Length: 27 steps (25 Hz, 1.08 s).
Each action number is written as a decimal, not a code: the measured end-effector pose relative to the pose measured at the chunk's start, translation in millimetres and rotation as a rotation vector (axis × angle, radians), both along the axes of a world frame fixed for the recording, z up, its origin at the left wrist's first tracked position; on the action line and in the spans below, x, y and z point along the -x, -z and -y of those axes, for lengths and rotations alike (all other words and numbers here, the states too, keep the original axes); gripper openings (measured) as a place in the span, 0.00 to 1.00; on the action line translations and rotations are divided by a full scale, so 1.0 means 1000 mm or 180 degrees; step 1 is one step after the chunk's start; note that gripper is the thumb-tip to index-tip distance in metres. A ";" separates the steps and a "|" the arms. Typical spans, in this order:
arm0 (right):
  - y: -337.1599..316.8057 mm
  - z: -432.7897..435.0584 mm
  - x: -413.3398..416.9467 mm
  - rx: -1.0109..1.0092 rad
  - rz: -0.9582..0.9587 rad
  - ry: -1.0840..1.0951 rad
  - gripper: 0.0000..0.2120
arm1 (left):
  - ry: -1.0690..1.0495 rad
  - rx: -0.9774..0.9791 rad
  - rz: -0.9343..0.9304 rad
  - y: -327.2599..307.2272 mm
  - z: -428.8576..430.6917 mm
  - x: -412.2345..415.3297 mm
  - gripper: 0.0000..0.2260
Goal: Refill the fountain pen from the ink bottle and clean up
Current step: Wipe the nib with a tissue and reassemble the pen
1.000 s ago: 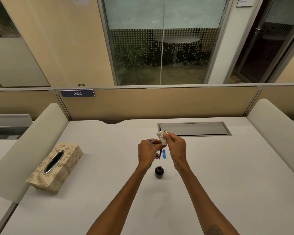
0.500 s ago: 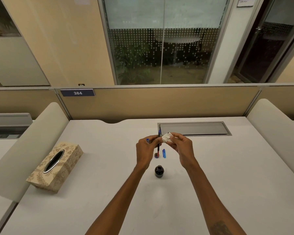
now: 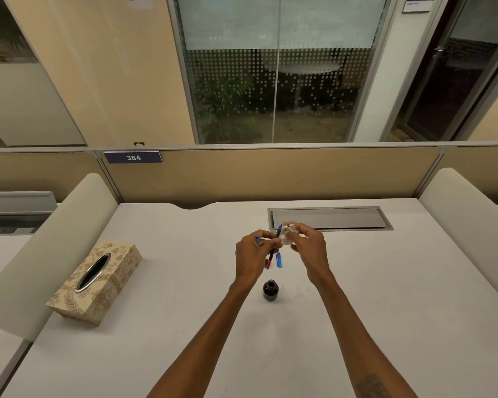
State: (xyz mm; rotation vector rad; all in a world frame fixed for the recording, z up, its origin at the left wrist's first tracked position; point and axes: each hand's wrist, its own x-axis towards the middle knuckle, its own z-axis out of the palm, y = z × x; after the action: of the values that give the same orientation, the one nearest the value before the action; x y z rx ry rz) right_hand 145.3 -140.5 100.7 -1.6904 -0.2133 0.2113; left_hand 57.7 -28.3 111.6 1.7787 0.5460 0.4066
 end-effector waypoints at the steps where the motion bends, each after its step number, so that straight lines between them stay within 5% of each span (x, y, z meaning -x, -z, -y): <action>1: -0.001 0.000 0.001 -0.0074 0.0014 -0.0097 0.11 | -0.0005 -0.0029 -0.0026 0.000 0.000 -0.001 0.13; 14: -0.006 0.001 0.007 -0.0700 -0.0016 -0.0388 0.08 | -0.0134 0.0084 -0.0020 -0.004 -0.001 0.000 0.11; 27: -0.003 0.002 0.008 -0.0375 0.0416 -0.0293 0.08 | -0.0233 -0.0382 -0.0070 -0.003 -0.010 -0.003 0.09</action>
State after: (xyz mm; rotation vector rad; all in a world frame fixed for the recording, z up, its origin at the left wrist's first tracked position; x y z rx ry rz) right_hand 137.2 -142.5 103.4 -1.5799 -0.3943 0.1537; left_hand 60.6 -18.0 114.4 1.8839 0.6146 0.4796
